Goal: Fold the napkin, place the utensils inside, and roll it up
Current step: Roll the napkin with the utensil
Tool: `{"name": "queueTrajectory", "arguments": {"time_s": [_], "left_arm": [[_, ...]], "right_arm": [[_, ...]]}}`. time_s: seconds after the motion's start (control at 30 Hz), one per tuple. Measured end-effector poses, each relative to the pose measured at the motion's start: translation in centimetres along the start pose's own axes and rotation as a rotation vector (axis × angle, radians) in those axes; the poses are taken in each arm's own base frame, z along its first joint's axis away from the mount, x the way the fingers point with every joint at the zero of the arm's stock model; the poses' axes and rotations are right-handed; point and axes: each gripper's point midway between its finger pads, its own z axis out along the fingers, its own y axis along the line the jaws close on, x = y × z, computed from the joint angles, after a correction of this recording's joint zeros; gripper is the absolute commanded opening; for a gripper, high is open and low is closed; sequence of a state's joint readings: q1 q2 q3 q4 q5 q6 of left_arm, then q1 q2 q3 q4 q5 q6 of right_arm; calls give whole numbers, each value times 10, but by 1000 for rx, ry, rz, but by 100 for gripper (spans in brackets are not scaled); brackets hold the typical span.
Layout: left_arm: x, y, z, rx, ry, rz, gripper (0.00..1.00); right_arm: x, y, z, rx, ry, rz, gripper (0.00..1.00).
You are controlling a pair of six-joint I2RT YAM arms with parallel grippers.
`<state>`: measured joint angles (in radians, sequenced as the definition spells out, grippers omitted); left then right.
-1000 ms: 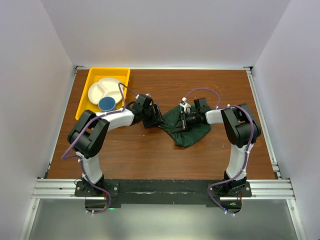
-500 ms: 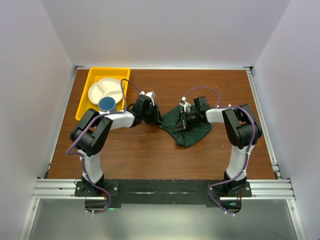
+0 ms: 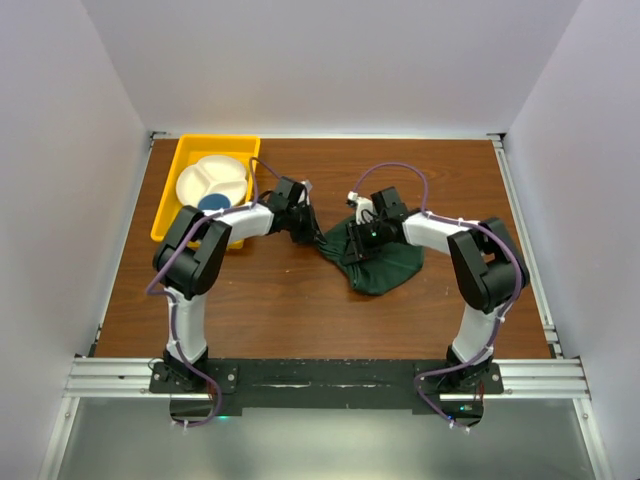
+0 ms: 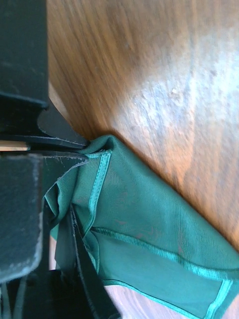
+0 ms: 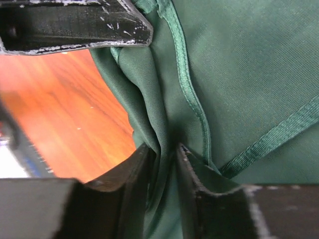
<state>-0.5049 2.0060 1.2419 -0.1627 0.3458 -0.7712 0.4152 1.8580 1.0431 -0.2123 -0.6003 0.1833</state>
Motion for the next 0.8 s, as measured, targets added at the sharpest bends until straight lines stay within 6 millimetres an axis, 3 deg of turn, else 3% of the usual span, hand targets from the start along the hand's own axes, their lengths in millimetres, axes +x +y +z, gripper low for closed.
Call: {"name": "queueTrajectory", "arguments": {"time_s": [0.23,0.5,0.8], "left_arm": [[15,5,-6,-48,85,-65,0],[24,10,-12,-111,148,-99,0],[25,12,-14,-142,153,-130,0]], "right_arm": [[4,4,-6,222,21,-185,58],[4,17,-14,393,11,-399,63],[0,42,-17,362,-17,-467,64]]}}
